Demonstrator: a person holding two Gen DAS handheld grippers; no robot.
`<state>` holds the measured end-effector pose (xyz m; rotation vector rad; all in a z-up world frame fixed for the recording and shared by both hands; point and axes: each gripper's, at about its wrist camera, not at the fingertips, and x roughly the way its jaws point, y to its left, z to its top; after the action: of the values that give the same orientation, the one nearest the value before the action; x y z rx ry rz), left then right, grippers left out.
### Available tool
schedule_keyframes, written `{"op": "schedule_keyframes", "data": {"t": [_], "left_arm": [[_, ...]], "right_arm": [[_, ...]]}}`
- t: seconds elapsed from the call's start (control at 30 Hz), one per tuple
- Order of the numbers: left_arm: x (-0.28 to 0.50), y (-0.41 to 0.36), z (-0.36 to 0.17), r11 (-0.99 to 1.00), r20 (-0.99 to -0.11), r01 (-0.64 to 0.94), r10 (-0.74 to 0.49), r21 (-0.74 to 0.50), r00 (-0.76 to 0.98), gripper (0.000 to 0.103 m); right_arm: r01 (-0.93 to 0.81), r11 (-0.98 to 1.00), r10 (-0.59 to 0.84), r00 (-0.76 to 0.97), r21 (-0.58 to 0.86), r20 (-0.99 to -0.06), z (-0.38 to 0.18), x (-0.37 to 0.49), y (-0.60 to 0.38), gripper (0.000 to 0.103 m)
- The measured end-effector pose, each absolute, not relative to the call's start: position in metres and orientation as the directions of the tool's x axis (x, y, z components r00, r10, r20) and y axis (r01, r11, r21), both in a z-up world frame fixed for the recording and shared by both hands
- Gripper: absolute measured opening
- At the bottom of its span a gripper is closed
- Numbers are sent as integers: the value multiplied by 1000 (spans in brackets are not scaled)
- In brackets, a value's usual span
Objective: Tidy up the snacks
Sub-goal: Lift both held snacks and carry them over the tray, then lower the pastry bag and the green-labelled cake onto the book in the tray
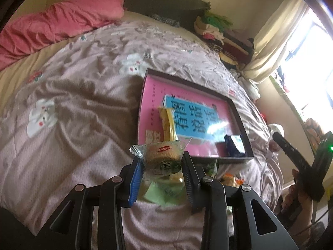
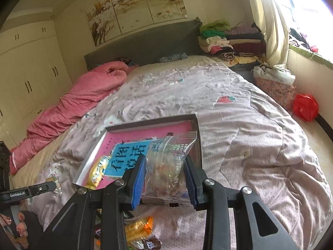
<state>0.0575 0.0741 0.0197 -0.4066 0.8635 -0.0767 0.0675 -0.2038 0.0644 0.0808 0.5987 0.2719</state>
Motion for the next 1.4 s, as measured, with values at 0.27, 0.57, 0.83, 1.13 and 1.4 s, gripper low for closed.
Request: {"op": "schedule_keyframes", "data": {"t": [0.27,0.57,0.83,1.13,1.4], "left_arm": [[77,71,25,922,-713,-93,-223,-375,664,37],[105,74,17,921,-726,-117,-210,-372,654,37],[125,73,-1,924,-757,-133,-205,-360,620,37],[136,59,-15,951,-783,-112,-166,-288,599,37],[144,55,-30,953,-805,-114,-168,-280,569,37]], "right_arm": [[-244,958,285,794,149,-537,57,73,-199,36],[-263,954,297,798,141,-524,50,86,-195,36],[-235,963,269,813,132,-517,43,88,-206,36],[-194,971,237,814,137,-530,34,97,-221,36],[-200,967,252,804,155,-538,28,102,-219,36]]}}
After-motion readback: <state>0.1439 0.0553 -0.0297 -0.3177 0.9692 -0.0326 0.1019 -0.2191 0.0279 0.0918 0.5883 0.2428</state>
